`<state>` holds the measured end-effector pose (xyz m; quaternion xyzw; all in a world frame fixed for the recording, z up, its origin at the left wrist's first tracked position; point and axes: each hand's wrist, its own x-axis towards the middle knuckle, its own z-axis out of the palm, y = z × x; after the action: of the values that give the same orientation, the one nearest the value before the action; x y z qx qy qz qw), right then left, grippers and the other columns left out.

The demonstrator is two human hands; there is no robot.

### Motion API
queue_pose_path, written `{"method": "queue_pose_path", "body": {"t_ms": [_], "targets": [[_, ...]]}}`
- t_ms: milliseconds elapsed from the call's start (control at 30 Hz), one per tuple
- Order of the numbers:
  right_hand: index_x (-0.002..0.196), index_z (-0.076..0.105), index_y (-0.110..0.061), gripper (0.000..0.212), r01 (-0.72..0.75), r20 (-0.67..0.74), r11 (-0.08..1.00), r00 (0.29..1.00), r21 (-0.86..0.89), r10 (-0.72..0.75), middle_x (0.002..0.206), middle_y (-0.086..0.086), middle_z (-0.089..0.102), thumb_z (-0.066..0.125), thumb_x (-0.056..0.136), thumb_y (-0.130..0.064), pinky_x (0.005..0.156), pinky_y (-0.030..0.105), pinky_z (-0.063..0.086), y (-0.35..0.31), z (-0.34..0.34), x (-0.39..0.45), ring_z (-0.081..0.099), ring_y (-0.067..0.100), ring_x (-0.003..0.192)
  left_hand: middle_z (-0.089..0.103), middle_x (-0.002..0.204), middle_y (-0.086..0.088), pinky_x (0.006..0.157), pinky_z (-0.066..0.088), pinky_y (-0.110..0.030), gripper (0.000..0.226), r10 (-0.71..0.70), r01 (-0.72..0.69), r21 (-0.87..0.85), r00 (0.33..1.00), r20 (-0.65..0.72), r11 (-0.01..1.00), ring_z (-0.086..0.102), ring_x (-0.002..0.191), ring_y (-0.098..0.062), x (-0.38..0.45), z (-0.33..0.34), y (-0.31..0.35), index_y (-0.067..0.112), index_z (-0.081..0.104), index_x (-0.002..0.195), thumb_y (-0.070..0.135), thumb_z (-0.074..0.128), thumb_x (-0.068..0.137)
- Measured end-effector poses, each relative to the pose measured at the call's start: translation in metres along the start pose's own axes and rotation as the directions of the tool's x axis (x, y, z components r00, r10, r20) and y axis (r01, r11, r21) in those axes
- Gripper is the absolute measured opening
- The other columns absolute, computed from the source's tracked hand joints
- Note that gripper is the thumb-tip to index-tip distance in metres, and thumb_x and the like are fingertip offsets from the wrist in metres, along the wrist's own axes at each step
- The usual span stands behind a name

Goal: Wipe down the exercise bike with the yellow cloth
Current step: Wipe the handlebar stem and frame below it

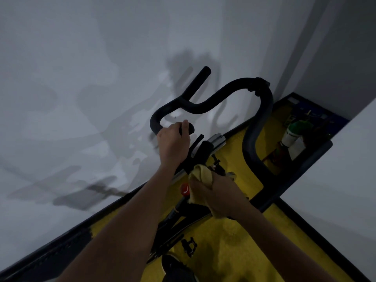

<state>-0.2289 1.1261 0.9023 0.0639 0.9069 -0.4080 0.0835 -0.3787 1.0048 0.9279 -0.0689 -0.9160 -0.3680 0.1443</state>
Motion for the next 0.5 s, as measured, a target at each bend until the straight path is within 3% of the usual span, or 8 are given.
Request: {"method": "queue_pose_path", "body": {"t_ms": [100, 167, 300, 433, 500], "targets": [[0.118, 0.056, -0.033, 0.073, 0.025, 0.001, 0.966, 1.0, -0.257, -0.025, 0.092, -0.012, 0.066, 0.034, 0.078, -0.09, 0.07, 0.03, 0.057, 0.012, -0.01, -0.024, 0.064, 0.005, 0.077, 0.053, 0.063, 0.015, 0.088, 0.049, -0.045, 0.037, -0.009, 0.009, -0.012, 1.0, 0.002, 1.0, 0.06, 0.077, -0.017, 0.0, 0.001, 0.0, 0.036, 0.055, 0.076, 0.041, 0.032, 0.105], [0.117, 0.056, -0.034, 0.079, 0.034, -0.009, 0.96, 0.999, -0.278, -0.038, 0.092, -0.012, 0.067, 0.028, 0.074, -0.093, 0.068, 0.028, 0.056, 0.013, -0.012, -0.027, 0.063, 0.004, 0.076, 0.06, 0.069, 0.012, 0.088, 0.049, -0.046, 0.04, -0.03, 0.03, -0.024, 1.0, -0.002, 0.999, 0.062, 0.081, -0.019, 0.001, 0.004, -0.003, 0.035, 0.059, 0.078, 0.045, 0.03, 0.104], [0.095, 0.061, -0.029, 0.051, 0.03, -0.049, 0.999, 0.998, -0.04, -0.032, 0.075, -0.01, 0.065, 0.044, 0.089, -0.077, 0.059, 0.032, 0.055, -0.008, -0.003, 0.001, 0.062, 0.006, 0.062, 0.058, 0.068, 0.014, 0.089, 0.049, -0.047, 0.039, -0.049, 0.049, -0.026, 0.999, -0.004, 0.998, 0.062, 0.083, -0.019, 0.002, 0.004, -0.004, 0.037, 0.058, 0.079, 0.045, 0.029, 0.104], [0.066, 0.059, -0.017, 0.062, -0.009, -0.211, 0.985, 0.976, 0.172, 0.046, 0.051, -0.005, 0.058, 0.046, 0.091, -0.073, 0.041, 0.022, 0.042, -0.033, 0.008, 0.031, 0.056, 0.005, 0.043, 0.06, 0.071, 0.013, 0.092, 0.048, -0.046, 0.044, -0.046, 0.046, -0.03, 0.999, -0.008, 0.998, 0.062, 0.083, -0.017, 0.003, 0.002, -0.004, 0.028, 0.066, 0.084, 0.043, 0.031, 0.105], [0.069, 0.059, -0.022, 0.062, 0.006, -0.199, 0.979, 0.979, 0.202, 0.035, 0.052, -0.005, 0.06, 0.044, 0.09, -0.078, 0.045, 0.026, 0.048, -0.03, 0.011, 0.027, 0.058, 0.006, 0.044, 0.065, 0.073, 0.008, 0.09, 0.048, -0.045, 0.048, -0.04, 0.04, -0.016, 0.999, -0.002, 0.999, 0.062, 0.081, -0.018, 0.004, 0.003, -0.005, 0.022, 0.069, 0.088, 0.044, 0.03, 0.105]]}}
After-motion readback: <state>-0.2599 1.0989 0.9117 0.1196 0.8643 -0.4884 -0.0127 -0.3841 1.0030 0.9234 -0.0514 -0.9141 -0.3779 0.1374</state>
